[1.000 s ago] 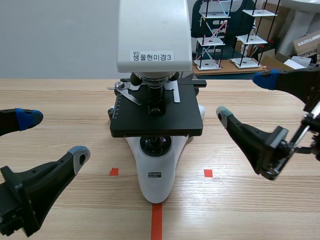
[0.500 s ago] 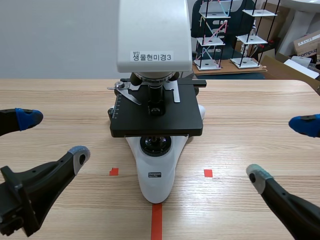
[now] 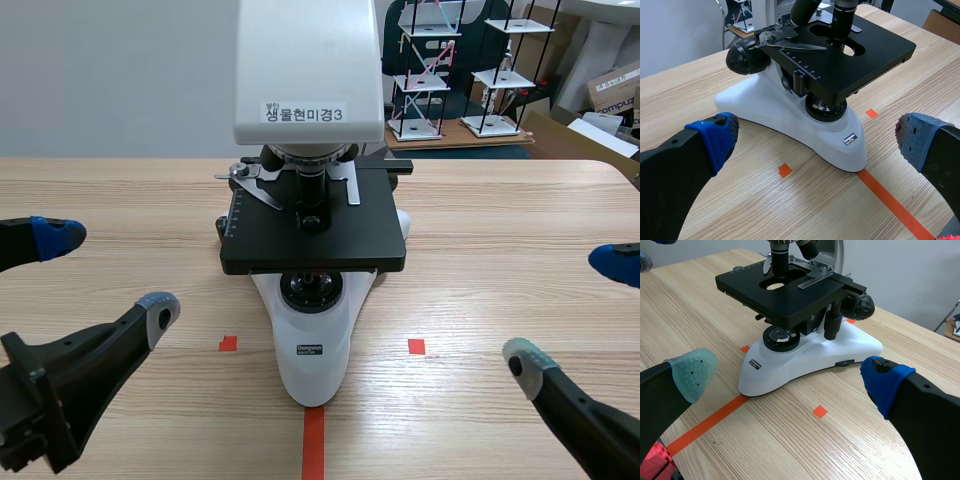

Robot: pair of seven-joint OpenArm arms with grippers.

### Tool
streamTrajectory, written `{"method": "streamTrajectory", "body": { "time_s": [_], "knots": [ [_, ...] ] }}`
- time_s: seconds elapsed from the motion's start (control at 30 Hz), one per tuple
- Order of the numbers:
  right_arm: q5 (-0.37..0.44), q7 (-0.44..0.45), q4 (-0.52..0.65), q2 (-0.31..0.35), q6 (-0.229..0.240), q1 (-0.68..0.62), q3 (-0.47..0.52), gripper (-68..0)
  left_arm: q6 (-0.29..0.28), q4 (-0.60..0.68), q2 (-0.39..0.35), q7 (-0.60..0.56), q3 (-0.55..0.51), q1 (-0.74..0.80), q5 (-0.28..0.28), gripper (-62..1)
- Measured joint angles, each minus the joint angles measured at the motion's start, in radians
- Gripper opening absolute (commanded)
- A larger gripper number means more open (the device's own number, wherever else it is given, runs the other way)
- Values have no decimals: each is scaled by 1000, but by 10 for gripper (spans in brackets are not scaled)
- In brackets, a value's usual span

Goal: Return to the home posture

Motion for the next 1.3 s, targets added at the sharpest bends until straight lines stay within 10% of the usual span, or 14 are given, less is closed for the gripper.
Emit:
{"method": "streamTrajectory", "body": {
  "time_s": [1.3],
  "knots": [
    [-16,8,0,0,0,7,0,4,0,0,0,0,0,0,0,14]
  ]
}}
